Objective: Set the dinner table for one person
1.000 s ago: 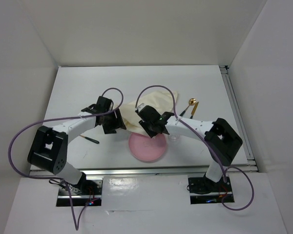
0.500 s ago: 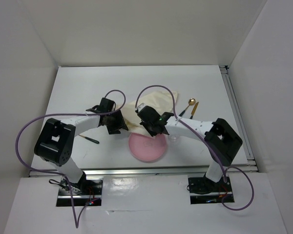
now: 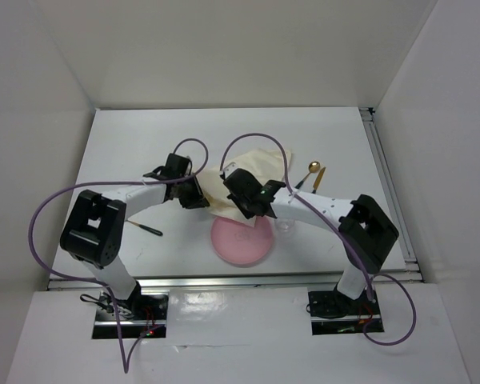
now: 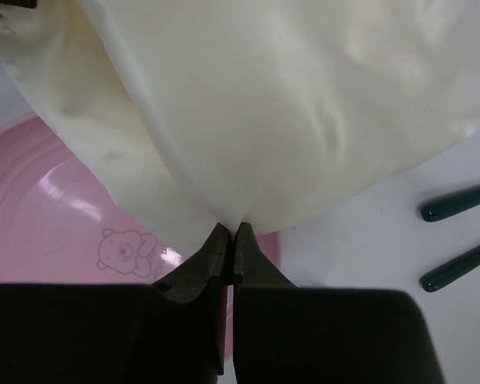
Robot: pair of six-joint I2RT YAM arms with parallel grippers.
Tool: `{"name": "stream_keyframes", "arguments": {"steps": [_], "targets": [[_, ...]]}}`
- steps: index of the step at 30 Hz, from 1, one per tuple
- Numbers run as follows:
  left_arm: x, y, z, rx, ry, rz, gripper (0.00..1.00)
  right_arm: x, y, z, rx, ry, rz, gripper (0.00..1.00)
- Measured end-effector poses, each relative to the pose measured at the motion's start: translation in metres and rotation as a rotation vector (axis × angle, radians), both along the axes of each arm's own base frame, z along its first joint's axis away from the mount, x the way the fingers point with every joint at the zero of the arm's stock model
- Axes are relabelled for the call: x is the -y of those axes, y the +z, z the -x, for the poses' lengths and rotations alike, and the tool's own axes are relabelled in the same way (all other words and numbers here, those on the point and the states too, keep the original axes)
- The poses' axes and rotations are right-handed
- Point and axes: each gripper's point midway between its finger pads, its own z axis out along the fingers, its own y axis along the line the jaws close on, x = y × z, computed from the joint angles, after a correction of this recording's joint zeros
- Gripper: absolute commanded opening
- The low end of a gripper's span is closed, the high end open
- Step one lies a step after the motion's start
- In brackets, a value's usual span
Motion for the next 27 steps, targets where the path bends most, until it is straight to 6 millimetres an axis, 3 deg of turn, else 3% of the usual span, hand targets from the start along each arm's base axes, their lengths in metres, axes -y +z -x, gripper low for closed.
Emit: {"name": "stream_keyframes", "arguments": {"steps": [1,2,7,10,14,20,23,27], "targets": [[0.001,0.001,-0.002,0.006,-0.002,0.000,0.03,-0.001,0.004,-0.002,0.009,-0.002,-0.005,0.00],[0.001,0.002,-0.004,0.006,0.000,0.000,0.00,-0.002,0.007,-0.003,0.016,-0.002,-0.010,0.00],[0.000,0.007,-0.020,0.007,-0.011,-0.047,0.00,-0.004,0.029,-0.011,0.057,-0.008,-0.040,0.00],[-0.004,0.018,-0.036,0.035,-0.016,-0.089,0.00,-0.003,0.048,-0.028,0.093,-0.028,-0.072,0.00],[-0.010,0.057,-0.067,0.125,-0.024,-0.127,0.00,0.009,0.087,-0.066,0.153,-0.100,-0.136,0.00],[-0.026,0.131,-0.119,0.320,-0.004,-0.140,0.00,0.033,0.178,-0.129,0.304,-0.206,-0.304,0.00],[-0.036,0.153,-0.131,0.365,0.010,-0.142,0.00,0.037,0.210,-0.140,0.358,-0.215,-0.353,0.00],[-0.052,0.171,-0.140,0.399,0.026,-0.144,0.00,0.037,0.237,-0.145,0.400,-0.205,-0.393,0.00]]}}
